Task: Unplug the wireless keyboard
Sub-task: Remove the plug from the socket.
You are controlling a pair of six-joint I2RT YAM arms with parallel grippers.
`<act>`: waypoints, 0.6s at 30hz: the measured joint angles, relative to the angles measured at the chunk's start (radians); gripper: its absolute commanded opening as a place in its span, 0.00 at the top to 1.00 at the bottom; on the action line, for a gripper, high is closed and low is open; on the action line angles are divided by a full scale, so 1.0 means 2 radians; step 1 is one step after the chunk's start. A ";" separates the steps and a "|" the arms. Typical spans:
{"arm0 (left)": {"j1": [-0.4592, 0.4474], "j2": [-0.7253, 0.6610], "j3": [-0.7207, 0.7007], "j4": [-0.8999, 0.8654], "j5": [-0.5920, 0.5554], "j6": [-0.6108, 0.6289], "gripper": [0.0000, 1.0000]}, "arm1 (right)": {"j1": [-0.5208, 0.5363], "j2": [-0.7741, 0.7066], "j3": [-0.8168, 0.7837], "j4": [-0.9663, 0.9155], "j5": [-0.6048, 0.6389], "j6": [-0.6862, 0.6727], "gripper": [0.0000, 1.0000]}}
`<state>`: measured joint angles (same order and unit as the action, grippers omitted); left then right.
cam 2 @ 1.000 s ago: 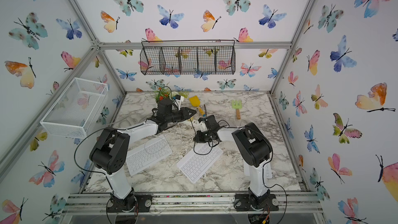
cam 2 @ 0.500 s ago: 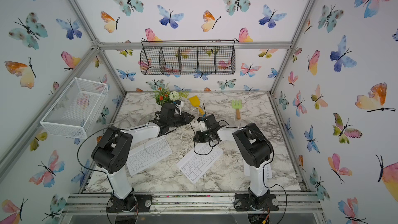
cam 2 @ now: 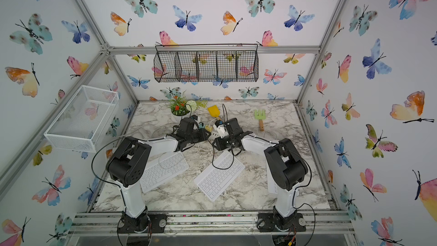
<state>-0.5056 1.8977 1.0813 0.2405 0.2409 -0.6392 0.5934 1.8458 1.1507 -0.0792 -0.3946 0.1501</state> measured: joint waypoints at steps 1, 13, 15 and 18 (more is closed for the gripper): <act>0.000 0.000 0.001 -0.007 -0.007 0.000 0.66 | -0.001 0.001 0.004 -0.001 0.006 -0.008 0.63; 0.000 0.015 0.014 -0.052 -0.074 -0.016 0.57 | -0.021 0.064 0.073 0.056 0.037 -0.113 0.61; 0.000 0.020 0.017 -0.054 -0.078 -0.022 0.56 | -0.026 0.085 0.087 0.058 0.033 -0.125 0.60; 0.000 0.027 0.025 -0.060 -0.084 -0.031 0.56 | -0.031 0.101 0.093 0.062 0.023 -0.142 0.59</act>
<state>-0.5060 1.9507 1.1313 0.1207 0.0731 -0.7002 0.5308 2.0472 1.3373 0.0444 -0.3485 -0.1333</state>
